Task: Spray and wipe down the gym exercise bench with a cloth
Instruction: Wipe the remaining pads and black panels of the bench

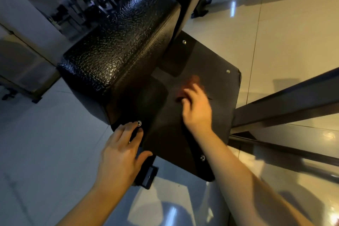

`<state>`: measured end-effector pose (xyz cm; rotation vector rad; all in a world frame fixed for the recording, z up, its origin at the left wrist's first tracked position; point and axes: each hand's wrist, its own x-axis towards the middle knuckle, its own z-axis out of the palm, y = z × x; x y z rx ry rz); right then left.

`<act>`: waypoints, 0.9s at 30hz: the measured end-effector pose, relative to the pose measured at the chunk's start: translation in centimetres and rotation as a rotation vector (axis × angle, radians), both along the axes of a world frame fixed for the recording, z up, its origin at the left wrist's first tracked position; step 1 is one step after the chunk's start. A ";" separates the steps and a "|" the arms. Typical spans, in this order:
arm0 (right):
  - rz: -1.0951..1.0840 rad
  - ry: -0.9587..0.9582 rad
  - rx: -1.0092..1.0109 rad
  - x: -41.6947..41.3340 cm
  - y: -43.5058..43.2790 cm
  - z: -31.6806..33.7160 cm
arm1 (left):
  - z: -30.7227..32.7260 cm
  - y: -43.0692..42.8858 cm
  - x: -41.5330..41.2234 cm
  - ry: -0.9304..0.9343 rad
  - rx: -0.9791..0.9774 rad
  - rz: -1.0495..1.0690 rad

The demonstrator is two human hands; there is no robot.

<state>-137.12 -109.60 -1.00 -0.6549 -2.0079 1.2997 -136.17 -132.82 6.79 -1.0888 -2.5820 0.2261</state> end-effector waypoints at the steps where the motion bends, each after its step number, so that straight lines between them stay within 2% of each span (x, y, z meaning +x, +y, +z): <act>1: 0.086 0.100 0.105 0.4 -1.7 0.6 | 0.1 0.0 -0.1 0.001 0.000 -0.002; 3: 0.307 0.188 0.284 1.7 -4.1 1.1 | 0.3 0.2 -0.1 0.001 -0.002 0.002; 5: 0.340 0.200 0.370 2.2 -4.0 0.5 | 0.6 0.3 0.1 -0.004 -0.011 0.010; 8: 0.055 0.103 0.130 2.1 -1.4 -2.1 | 0.8 0.2 0.5 -0.012 -0.021 0.018; 10: -0.017 0.009 0.045 2.4 -0.6 -2.3 | 0.9 0.0 0.9 -0.010 -0.050 0.019; 12: 0.048 0.043 0.076 3.2 -2.6 -1.0 | 1.1 -0.2 1.3 -0.019 -0.072 0.034; 16: 0.346 0.159 0.267 6.5 -9.1 0.8 | 1.4 -0.6 2.5 -0.029 -0.076 0.080; 19: 0.393 0.177 0.382 7.5 -8.2 -1.2 | 1.7 -0.9 3.1 -0.021 -0.070 0.079; 21: 0.303 0.114 0.369 7.6 -5.7 -2.9 | 1.5 -1.1 3.5 -0.018 -0.098 0.057; 25: -0.111 -0.098 0.101 9.5 -1.6 -7.3 | 1.0 -1.4 4.3 -0.023 -0.168 0.048; 27: -0.216 -0.156 0.009 11.2 -2.7 -8.4 | 0.8 -1.3 4.7 -0.037 -0.178 0.057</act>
